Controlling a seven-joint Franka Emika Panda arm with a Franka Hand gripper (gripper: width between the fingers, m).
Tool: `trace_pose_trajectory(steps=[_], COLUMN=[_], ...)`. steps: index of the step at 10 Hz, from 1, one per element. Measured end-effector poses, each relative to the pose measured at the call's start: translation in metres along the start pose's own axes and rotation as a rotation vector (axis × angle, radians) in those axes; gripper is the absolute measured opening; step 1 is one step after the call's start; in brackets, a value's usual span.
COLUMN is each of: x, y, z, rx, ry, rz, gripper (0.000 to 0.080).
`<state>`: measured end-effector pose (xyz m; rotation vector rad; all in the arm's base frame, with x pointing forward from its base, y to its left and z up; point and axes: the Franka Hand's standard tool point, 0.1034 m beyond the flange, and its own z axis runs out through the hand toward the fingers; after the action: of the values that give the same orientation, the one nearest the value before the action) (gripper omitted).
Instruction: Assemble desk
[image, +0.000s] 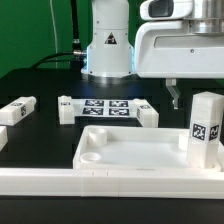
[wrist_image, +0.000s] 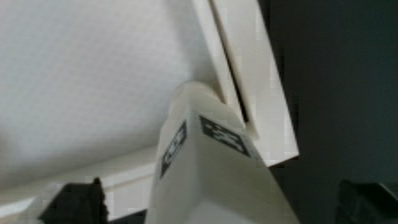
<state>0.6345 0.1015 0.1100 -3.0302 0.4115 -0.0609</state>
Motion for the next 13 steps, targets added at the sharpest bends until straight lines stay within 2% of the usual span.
trace_pose_trajectory(steps=[2,4,7,10,12,13], x=[-0.0006,0.0002,0.0002,0.0020,0.0022,0.0022], y=[-0.0009,0.0008,0.0002,0.0007,0.0008,0.0009], z=[0.0002,-0.0003,-0.0005,-0.0009,-0.0011,-0.0011], rx=[-0.019,-0.023,-0.044,-0.046,-0.047,-0.047], ry=[0.003,-0.001,0.000,0.006,0.005,0.005], rz=[-0.214,-0.380,-0.571,-0.702,-0.700,-0.700], gripper=[0.0649,0.0649,0.0649,0.0649,0.0640,0.0456])
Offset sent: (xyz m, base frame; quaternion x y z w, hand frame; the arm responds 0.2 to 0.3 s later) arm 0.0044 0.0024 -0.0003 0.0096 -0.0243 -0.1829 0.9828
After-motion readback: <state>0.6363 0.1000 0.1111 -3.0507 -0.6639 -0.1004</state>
